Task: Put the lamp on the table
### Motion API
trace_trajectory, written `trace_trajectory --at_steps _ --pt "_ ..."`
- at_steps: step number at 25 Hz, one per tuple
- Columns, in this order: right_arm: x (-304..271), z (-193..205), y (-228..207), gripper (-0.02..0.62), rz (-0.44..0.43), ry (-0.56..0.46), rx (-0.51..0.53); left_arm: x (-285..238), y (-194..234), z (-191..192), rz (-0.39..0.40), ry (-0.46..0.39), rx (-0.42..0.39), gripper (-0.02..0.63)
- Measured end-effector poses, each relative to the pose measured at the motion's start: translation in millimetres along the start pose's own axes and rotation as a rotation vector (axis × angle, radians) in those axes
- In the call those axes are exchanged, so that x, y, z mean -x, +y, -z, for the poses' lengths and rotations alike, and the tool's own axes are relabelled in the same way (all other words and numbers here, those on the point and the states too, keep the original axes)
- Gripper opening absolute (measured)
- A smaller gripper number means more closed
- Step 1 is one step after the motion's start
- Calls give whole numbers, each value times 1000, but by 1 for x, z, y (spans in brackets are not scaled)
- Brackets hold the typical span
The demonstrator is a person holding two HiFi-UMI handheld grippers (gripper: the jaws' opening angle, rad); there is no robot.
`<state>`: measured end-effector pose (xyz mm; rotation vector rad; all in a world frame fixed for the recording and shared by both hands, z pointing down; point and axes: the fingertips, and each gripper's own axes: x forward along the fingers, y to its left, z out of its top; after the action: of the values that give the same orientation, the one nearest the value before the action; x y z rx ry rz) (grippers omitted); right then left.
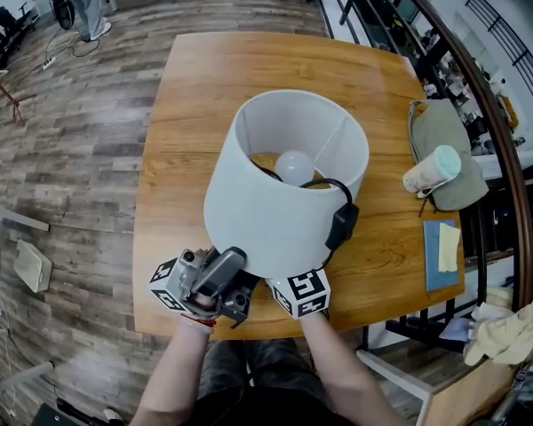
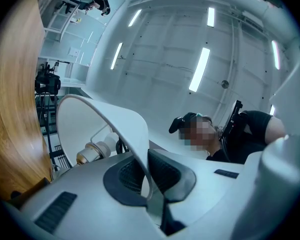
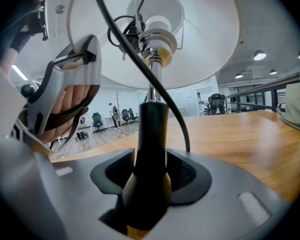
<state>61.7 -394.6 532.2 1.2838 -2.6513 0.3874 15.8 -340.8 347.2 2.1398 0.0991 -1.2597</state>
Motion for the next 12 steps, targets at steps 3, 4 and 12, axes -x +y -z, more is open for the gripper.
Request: trace_trajectory --at_steps 3,4,12 --pt "2 1 0 202 17 2 5 2 -1 0 1 -5 1 3" --pt "3 1 0 202 21 2 5 3 -2 0 1 -8 2 3" --pt "16 5 1 201 58 -4 -5 12 -9 2 3 -27 19 3"
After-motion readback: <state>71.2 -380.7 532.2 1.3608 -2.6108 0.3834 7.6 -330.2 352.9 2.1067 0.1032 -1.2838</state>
